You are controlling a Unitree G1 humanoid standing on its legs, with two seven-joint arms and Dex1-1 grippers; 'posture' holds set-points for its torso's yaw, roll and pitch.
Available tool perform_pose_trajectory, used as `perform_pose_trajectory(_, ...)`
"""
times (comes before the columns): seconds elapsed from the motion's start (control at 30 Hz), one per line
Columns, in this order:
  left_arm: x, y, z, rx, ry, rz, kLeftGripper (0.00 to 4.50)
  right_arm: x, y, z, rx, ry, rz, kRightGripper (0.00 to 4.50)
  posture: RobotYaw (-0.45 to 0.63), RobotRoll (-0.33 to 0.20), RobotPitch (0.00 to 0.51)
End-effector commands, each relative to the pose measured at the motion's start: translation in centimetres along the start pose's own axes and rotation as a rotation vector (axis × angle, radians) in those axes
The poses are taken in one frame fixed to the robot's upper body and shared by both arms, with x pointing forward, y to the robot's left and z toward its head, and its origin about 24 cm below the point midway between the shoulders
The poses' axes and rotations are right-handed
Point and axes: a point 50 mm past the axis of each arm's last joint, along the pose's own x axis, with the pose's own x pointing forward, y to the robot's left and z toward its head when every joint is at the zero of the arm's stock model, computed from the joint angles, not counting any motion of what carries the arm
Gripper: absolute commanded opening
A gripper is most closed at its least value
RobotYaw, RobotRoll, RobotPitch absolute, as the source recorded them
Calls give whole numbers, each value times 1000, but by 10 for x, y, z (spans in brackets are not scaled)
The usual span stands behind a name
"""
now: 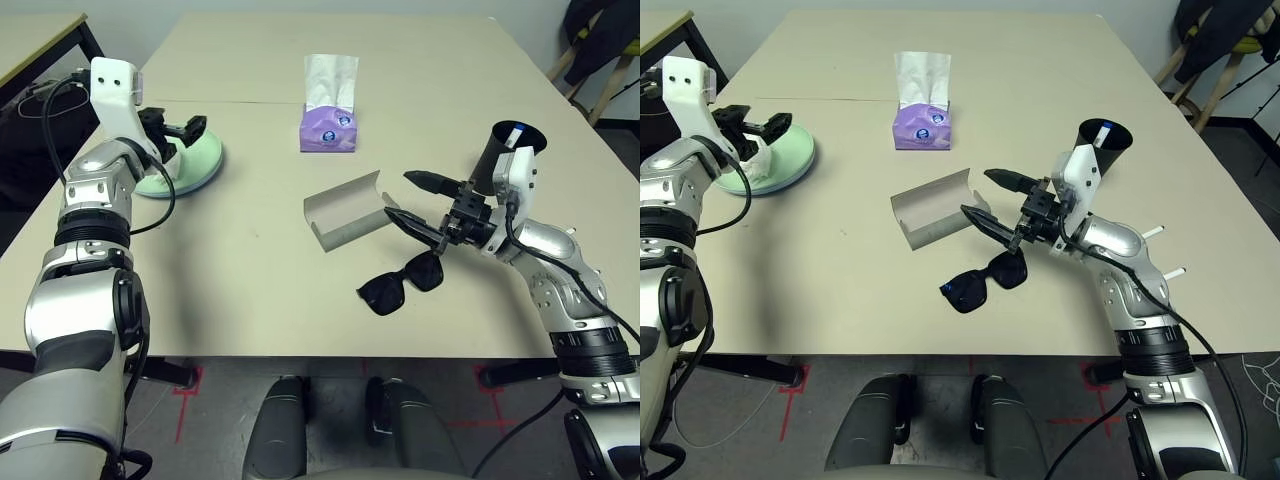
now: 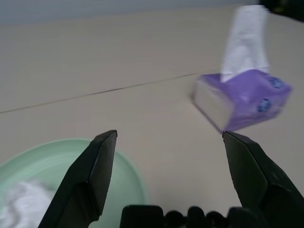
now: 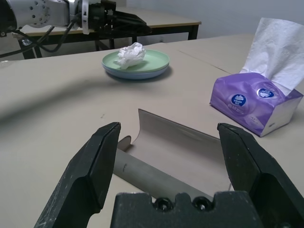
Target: Organize and tidy the items on the table.
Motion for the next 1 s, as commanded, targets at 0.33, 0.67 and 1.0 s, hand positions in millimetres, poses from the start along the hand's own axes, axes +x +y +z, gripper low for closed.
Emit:
perform_pose_trajectory(0.33, -23, -71, -35, 101, 91, -630, 4490, 10, 1, 15, -93, 209, 220, 4500, 154, 0, 146)
perform_pose_trajectory(0.67, -28, -98, -52, 183, 58, -762, 4490, 10, 19, 23, -238, 574, 395, 4500, 174, 0, 153)
perform_pose_trajectory(1.0, -33, -113, -43, 277, -68, -921, 4490, 14, 26, 32, -394, 688, 488, 4500, 164, 0, 164)
